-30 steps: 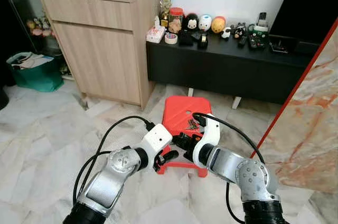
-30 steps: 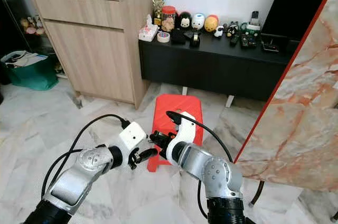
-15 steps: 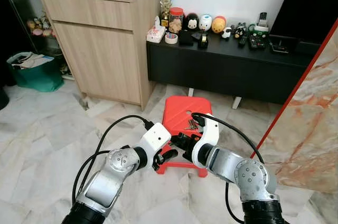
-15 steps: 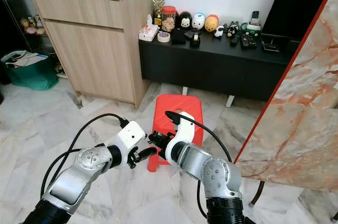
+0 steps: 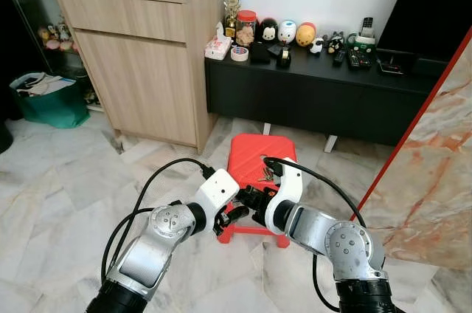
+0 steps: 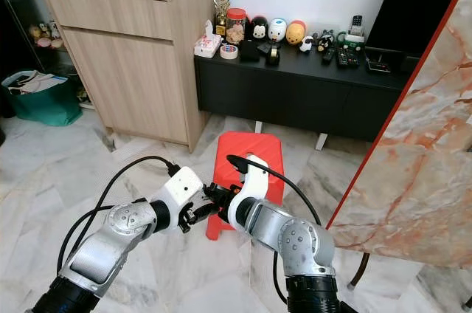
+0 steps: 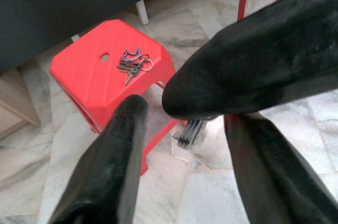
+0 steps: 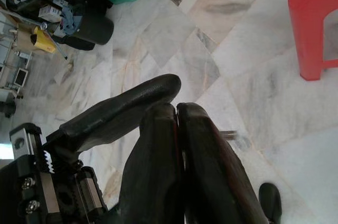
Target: Hang keys on a hook
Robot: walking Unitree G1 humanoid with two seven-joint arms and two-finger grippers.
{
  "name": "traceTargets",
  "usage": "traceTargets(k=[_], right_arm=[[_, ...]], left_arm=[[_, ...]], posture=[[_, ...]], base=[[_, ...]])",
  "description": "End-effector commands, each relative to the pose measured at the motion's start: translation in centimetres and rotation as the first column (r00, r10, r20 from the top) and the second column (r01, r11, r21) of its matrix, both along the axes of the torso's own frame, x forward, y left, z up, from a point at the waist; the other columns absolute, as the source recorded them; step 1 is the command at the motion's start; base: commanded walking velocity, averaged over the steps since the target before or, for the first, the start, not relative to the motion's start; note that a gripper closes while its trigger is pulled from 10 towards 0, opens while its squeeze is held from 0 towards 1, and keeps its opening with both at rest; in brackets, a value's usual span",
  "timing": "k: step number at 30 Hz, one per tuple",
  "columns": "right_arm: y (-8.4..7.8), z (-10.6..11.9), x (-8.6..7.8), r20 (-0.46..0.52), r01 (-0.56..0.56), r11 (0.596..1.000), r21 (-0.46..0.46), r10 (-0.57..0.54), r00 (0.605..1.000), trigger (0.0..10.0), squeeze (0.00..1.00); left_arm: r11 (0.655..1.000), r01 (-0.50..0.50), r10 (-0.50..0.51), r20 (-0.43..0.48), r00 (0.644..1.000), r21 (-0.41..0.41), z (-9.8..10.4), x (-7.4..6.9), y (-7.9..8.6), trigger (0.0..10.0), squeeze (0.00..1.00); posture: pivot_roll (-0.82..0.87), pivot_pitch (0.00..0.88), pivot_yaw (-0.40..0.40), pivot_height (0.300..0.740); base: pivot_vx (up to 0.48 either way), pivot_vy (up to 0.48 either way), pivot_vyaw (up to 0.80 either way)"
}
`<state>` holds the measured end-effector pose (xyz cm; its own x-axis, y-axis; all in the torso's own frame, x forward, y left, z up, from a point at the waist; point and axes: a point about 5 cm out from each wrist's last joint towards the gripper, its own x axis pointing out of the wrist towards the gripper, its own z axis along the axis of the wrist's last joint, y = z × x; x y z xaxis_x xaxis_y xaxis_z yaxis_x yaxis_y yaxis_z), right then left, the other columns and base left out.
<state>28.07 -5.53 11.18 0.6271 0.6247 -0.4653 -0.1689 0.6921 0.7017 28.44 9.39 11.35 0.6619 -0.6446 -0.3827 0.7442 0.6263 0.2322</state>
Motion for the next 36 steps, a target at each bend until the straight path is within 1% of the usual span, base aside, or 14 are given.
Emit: traceTargets(k=[1, 2, 3, 4, 12, 16, 21, 36], right_arm=[[1.26, 0.79, -0.25, 0.019, -0.011, 0.998, 0.064, 0.010, 1.000, 10.0, 0.00], [1.28, 0.80, -0.23, 0.020, -0.011, 0.998, 0.063, 0.010, 1.000, 10.0, 0.00], [1.29, 0.81, -0.23, 0.020, -0.011, 0.998, 0.063, 0.010, 1.000, 10.0, 0.00], [1.29, 0.81, -0.23, 0.021, -0.012, 0.998, 0.062, 0.010, 1.000, 10.0, 0.00], [1.31, 0.85, -0.15, 0.024, -0.013, 0.998, 0.060, 0.012, 1.000, 10.0, 0.00], [1.30, 0.88, -0.08, 0.026, -0.012, 0.998, 0.060, 0.010, 1.000, 10.0, 0.00], [1.29, 0.90, -0.05, 0.027, -0.012, 0.998, 0.061, 0.011, 1.000, 10.0, 0.00], [1.33, 0.74, -0.05, 0.022, -0.010, 0.998, 0.059, 0.009, 1.000, 10.0, 0.00]], left_arm=[[1.000, 0.009, -0.009, 0.016, 1.000, -0.013, 0.43, 0.26, -0.12, 2.7, 0.00], [1.000, 0.008, -0.008, 0.017, 1.000, -0.014, 0.45, 0.28, -0.10, 0.7, 0.00], [1.000, 0.008, -0.008, 0.018, 1.000, -0.014, 0.46, 0.29, -0.09, 0.7, 0.00], [1.000, 0.007, -0.006, 0.018, 1.000, -0.014, 0.47, 0.30, -0.08, 0.0, 0.00], [1.000, 0.021, -0.021, 0.007, 1.000, 0.003, 0.26, 0.09, 0.16, 0.0, 0.00], [0.998, 0.049, -0.049, -0.008, 0.999, 0.029, -0.12, -0.29, 0.39, 0.0, 0.00], [0.999, 0.038, -0.038, -0.005, 0.999, 0.012, -0.01, -0.24, 0.33, 0.0, 0.00], [0.999, 0.046, -0.046, 0.004, 0.999, -0.004, 0.25, -0.17, 0.20, 0.0, 0.00]], posture=[[0.07, 0.000, -0.080, 0.740], [0.07, 0.000, -0.080, 0.740], [0.07, 0.000, -0.080, 0.740], [0.07, 0.000, -0.080, 0.740], [0.07, 0.000, -0.081, 0.740], [0.07, 0.000, -0.081, 0.740], [0.08, 0.000, -0.083, 0.740], [0.08, 0.000, -0.083, 0.740]], base=[[0.000, 0.000, 0.00], [0.000, 0.000, 0.00], [0.000, 0.000, 0.00], [0.000, 0.000, 0.00], [0.000, 0.000, 0.00], [0.000, 0.000, 0.00], [0.000, 0.000, 0.00], [0.000, 0.000, 0.00]])
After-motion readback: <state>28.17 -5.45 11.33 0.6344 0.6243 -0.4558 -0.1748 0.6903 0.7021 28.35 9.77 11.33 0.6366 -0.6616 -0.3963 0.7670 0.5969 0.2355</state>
